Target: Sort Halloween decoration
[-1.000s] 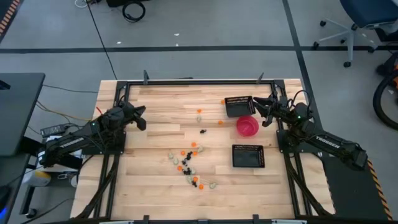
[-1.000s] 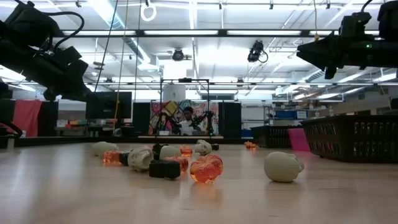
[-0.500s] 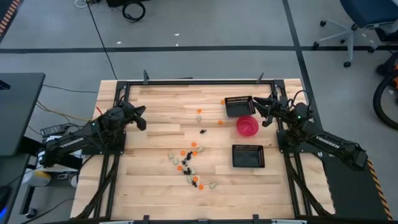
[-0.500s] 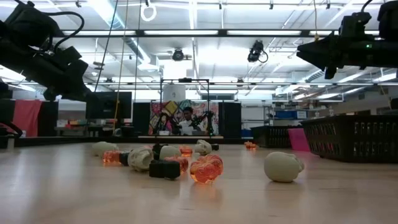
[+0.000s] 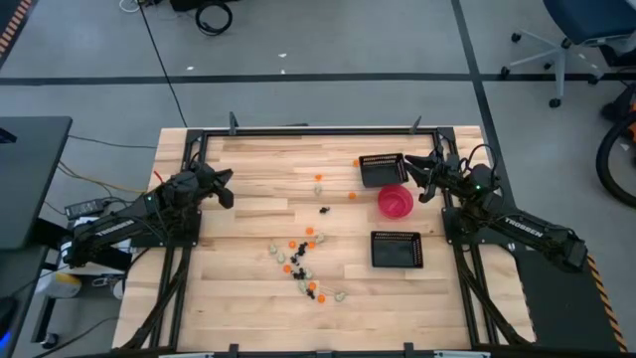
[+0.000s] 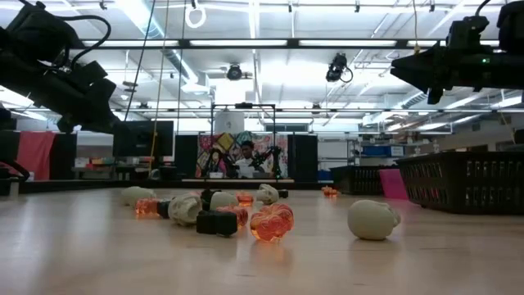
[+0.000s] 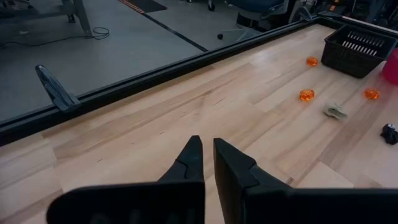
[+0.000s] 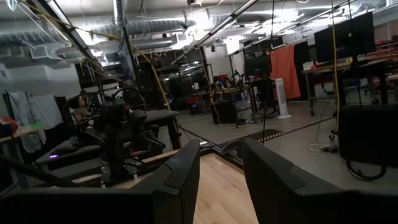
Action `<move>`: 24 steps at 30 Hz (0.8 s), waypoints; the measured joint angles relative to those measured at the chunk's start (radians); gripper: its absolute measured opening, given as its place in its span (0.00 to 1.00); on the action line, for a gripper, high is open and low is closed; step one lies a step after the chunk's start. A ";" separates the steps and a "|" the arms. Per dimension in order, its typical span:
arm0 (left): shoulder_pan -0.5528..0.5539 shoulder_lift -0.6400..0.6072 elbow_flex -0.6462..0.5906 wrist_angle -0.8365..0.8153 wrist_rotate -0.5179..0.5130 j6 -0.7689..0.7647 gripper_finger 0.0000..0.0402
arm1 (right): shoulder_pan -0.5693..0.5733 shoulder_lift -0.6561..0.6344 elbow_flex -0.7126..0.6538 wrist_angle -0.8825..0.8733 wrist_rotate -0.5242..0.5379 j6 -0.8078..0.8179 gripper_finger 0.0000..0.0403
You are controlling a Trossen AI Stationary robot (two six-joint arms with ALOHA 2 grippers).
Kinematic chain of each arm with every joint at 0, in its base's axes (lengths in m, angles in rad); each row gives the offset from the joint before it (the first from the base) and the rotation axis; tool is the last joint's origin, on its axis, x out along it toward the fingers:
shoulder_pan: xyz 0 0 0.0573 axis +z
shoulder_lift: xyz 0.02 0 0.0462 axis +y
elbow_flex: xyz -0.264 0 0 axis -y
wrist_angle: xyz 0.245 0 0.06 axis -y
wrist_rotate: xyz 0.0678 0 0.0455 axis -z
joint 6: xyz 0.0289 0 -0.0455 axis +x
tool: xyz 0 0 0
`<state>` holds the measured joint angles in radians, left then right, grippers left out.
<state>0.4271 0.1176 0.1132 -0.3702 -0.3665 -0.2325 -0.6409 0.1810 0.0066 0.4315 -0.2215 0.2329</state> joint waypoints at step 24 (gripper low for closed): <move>0.000 -0.001 -0.002 0.241 0.021 -0.325 0.03 | 0.000 0.000 0.000 0.000 0.000 0.000 0.31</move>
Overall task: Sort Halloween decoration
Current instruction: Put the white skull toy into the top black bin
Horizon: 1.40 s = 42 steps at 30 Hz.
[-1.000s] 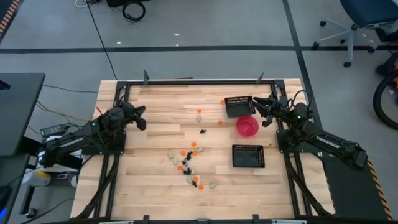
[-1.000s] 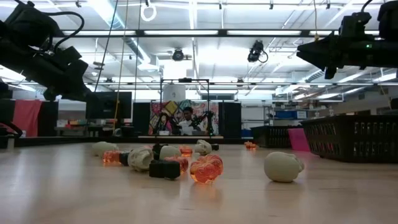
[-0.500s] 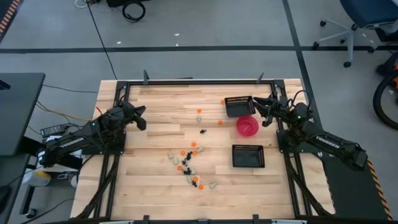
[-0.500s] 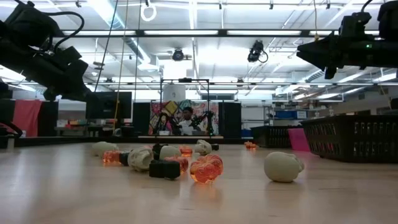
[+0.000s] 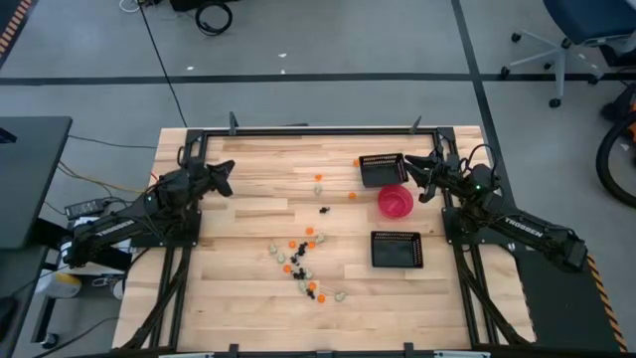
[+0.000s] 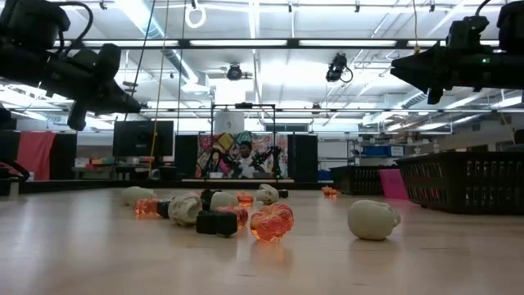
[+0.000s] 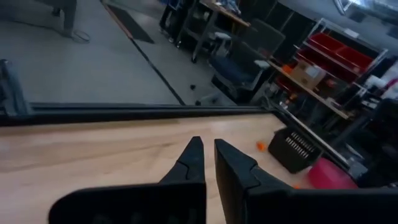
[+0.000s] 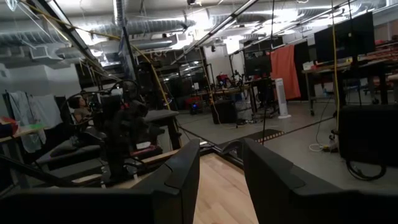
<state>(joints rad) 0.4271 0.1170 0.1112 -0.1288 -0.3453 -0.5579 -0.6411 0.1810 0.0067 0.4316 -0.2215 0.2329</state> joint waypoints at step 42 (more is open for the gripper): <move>0.002 0.097 0.009 0.443 0.551 0.233 0.03 | 0.211 0.519 0.337 0.013 0.075 0.114 0.31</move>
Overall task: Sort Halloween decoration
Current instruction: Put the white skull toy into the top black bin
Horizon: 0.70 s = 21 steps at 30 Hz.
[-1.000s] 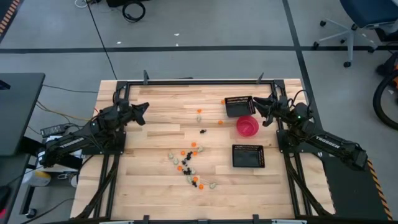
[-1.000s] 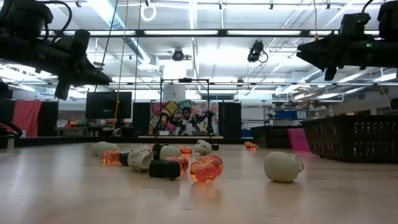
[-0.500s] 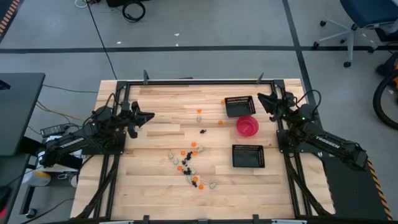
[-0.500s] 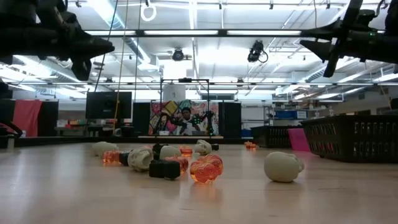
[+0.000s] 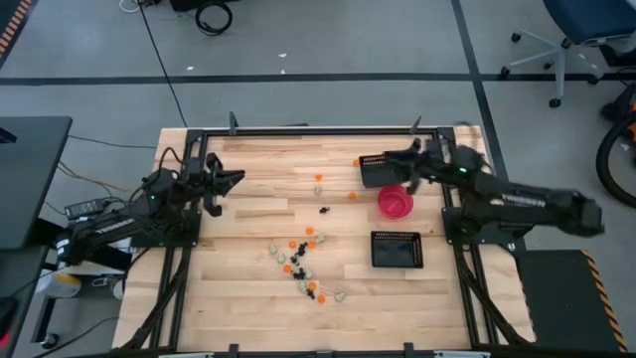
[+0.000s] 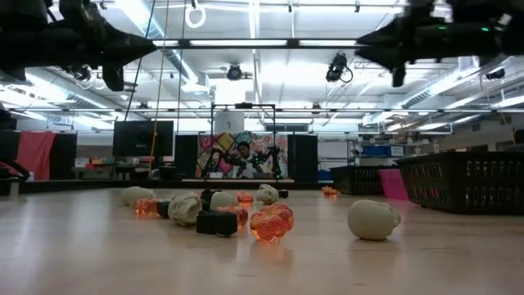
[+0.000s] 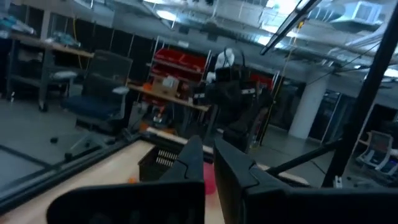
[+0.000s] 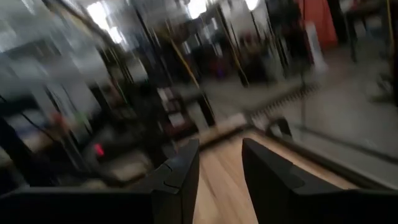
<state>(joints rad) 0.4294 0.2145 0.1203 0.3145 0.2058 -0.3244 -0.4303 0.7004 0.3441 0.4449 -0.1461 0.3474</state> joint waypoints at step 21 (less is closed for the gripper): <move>-0.039 0.286 0.235 -0.266 -0.007 0.134 0.39 | 0.287 0.785 0.585 -0.583 0.342 -0.311 0.33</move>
<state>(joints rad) 0.3904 0.5006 0.3557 0.0482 0.1986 -0.1902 -0.1432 1.4853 0.9296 -0.1384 0.1960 0.0362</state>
